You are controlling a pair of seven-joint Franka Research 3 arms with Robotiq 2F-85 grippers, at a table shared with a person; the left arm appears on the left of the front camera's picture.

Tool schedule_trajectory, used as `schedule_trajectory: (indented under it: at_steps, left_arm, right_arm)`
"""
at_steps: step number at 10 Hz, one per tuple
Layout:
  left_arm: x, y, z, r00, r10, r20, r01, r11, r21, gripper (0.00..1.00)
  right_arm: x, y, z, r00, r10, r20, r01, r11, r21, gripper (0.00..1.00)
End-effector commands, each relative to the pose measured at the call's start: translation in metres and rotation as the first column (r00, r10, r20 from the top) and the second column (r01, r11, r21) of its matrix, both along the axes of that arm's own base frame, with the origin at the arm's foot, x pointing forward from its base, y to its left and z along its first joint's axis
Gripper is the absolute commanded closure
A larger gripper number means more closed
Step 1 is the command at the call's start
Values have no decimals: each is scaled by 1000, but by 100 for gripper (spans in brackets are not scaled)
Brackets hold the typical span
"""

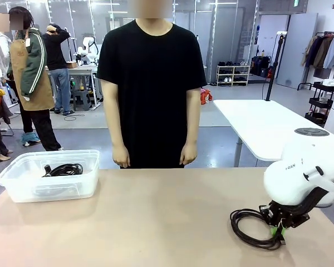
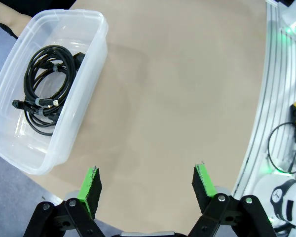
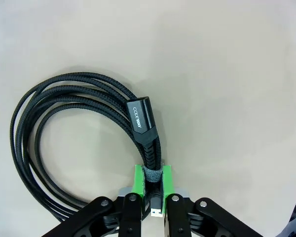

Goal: Organize and store the cables.
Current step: Place the USB Extension Cable into the Organizing box.

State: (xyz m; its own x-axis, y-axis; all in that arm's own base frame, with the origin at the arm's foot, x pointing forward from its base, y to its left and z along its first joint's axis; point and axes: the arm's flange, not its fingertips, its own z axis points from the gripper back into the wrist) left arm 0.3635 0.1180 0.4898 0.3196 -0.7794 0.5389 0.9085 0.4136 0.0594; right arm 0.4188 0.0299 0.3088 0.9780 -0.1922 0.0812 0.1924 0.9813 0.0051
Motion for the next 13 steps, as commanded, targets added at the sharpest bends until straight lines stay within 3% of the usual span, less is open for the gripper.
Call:
schedule_trajectory:
  at_steps: [1,5,7,10,13]
  left_arm:
    - [2,-1,-1,1000,6,3,-6,1000,-13,6]
    - [2,-1,-1,1000,6,3,-6,1000,-13,6]
    - [2,-1,-1,1000,6,3,-6,1000,-13,6]
    - [2,-1,-1,1000,6,3,-6,1000,-13,6]
    - [2,-1,-1,1000,6,3,-6,1000,-13,6]
  right_arm:
    - [1,9,35,1000,23,3,-23,999,32,92]
    - [14,57,101,985,160,61,-167,977,136,92]
    - [27,120,118,944,312,107,-324,938,125,92]
    - [43,200,116,890,422,171,-443,890,110,92]
    - [64,261,81,853,490,178,-515,848,130,92]
